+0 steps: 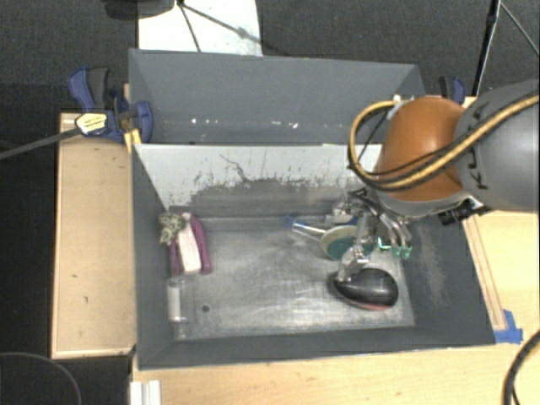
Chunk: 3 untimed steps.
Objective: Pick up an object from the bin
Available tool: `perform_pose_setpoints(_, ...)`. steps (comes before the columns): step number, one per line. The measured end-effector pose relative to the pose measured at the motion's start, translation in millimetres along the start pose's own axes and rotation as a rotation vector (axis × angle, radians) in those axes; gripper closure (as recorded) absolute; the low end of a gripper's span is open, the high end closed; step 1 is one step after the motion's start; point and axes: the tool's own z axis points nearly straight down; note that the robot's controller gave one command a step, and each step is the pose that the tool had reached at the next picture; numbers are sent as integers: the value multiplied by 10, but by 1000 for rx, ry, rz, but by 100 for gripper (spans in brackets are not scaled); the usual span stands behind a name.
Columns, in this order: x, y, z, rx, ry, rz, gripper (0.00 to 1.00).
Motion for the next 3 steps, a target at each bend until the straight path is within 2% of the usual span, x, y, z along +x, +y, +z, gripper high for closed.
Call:
perform_pose_setpoints(1, -296, 255, 611, -2, -12, 256, 0)
perform_pose_setpoints(2, -229, 86, 337, -2, -10, 568, 0)
perform_pose_setpoints(3, -306, 19, 305, -3, -11, 781, 0)
